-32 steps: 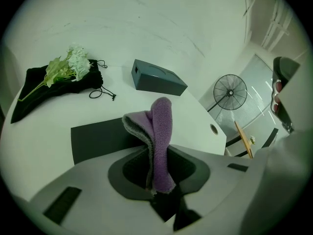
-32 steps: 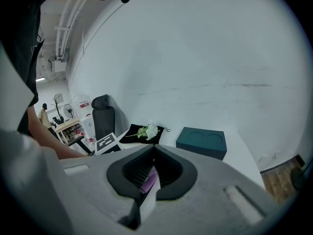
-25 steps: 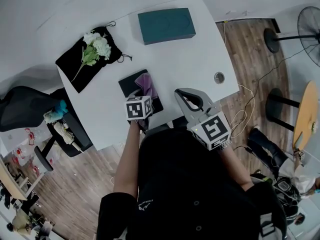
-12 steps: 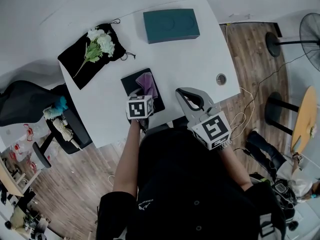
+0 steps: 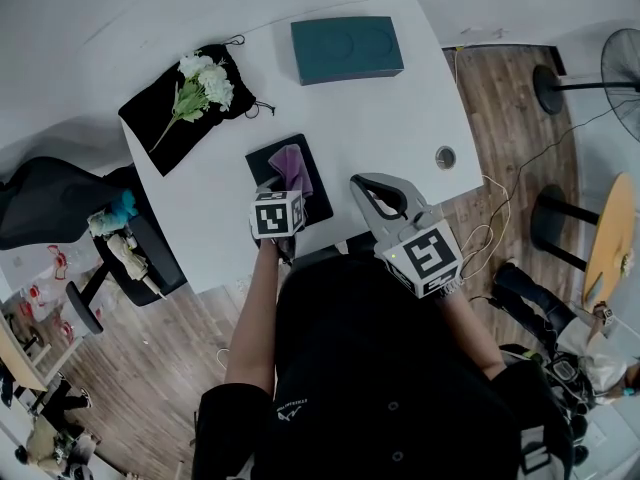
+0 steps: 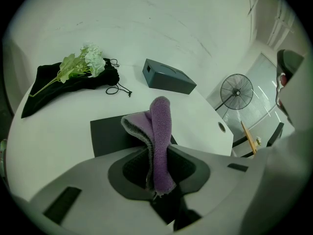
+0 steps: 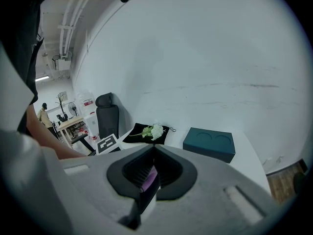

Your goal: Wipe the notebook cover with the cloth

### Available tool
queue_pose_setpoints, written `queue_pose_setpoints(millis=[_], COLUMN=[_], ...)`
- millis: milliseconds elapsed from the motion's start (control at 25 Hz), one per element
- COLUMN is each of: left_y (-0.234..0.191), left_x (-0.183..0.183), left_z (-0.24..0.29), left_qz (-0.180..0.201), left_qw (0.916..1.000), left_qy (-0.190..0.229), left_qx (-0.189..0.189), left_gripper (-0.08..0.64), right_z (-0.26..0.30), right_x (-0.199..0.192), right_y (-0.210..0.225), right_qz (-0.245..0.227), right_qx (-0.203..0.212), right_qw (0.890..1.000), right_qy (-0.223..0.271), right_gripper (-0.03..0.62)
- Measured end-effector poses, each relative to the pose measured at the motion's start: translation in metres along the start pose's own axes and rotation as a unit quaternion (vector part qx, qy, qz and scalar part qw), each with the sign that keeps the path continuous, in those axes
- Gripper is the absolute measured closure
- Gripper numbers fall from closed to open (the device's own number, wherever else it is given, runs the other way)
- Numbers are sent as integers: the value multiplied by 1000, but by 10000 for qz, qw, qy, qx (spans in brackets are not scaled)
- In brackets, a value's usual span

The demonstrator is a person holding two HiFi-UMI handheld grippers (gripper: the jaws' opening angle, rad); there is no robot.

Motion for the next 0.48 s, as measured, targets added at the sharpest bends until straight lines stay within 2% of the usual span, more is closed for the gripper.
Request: queue_pose_setpoints(millis=[480], left_y=[-20], left_x=[-9], left_z=[-11], left_qz=[-75], left_qw=[9998], left_qy=[31], left_qx=[177], left_gripper=[472], right_z=[3], right_x=[3], right_y=[-11], right_qz=[-63], right_qx=[47], right_qw=[10000], right_qy=[30], right_gripper=[588])
Point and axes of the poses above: the fingertips, and each gripper's own axes: z forward along the fingers, y to its right, x out of its top, the point moved 3 cm from there along -z, backward along the fingers, and after that the axes turned 3 degrees about x, right-handed, at the moved point
